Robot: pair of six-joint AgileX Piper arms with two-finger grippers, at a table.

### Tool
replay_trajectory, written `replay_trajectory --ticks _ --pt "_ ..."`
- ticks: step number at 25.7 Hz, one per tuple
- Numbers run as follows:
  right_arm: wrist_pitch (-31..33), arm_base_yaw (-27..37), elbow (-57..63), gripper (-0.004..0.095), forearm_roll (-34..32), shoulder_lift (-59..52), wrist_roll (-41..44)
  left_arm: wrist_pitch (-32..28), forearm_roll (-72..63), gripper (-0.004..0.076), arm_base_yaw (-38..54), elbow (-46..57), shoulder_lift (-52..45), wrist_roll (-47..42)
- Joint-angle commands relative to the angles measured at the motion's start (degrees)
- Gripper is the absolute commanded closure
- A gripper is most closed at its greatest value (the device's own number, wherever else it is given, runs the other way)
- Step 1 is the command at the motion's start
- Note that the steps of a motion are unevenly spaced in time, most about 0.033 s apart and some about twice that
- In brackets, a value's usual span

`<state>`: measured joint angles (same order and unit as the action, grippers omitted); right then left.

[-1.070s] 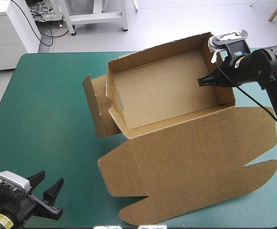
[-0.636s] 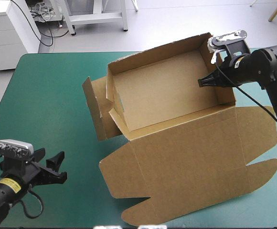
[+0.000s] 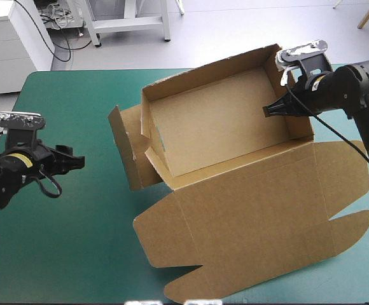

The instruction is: Fold the box

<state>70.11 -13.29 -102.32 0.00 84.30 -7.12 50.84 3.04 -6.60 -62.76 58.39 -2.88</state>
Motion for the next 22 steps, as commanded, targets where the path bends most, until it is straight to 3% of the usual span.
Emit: replay_trajectory --ticks 1,5,8,15,22 --pt "-3.09 0.2 -1.88 0.093 0.38 -2.27 0.08 -2.77 -9.1 0.0302 7.46 -2.93 4.18 7.46" --pt "-3.09 0.2 -1.88 0.093 0.38 -2.27 0.08 0.45 -30.47 0.0302 20.98 -2.93 14.1 24.12" --pt "-3.09 0.2 -1.88 0.093 0.38 -2.27 0.33 2.67 -45.14 0.0302 25.91 -2.65 19.99 34.3" --pt "-3.45 0.2 -1.88 0.093 0.73 -2.27 2.5 5.36 -66.01 0.0302 25.0 -2.21 31.32 47.52" --pt "-4.38 0.2 -1.88 0.093 0.87 -2.27 3.5 9.33 -76.64 0.0302 20.3 -2.21 37.82 56.66"
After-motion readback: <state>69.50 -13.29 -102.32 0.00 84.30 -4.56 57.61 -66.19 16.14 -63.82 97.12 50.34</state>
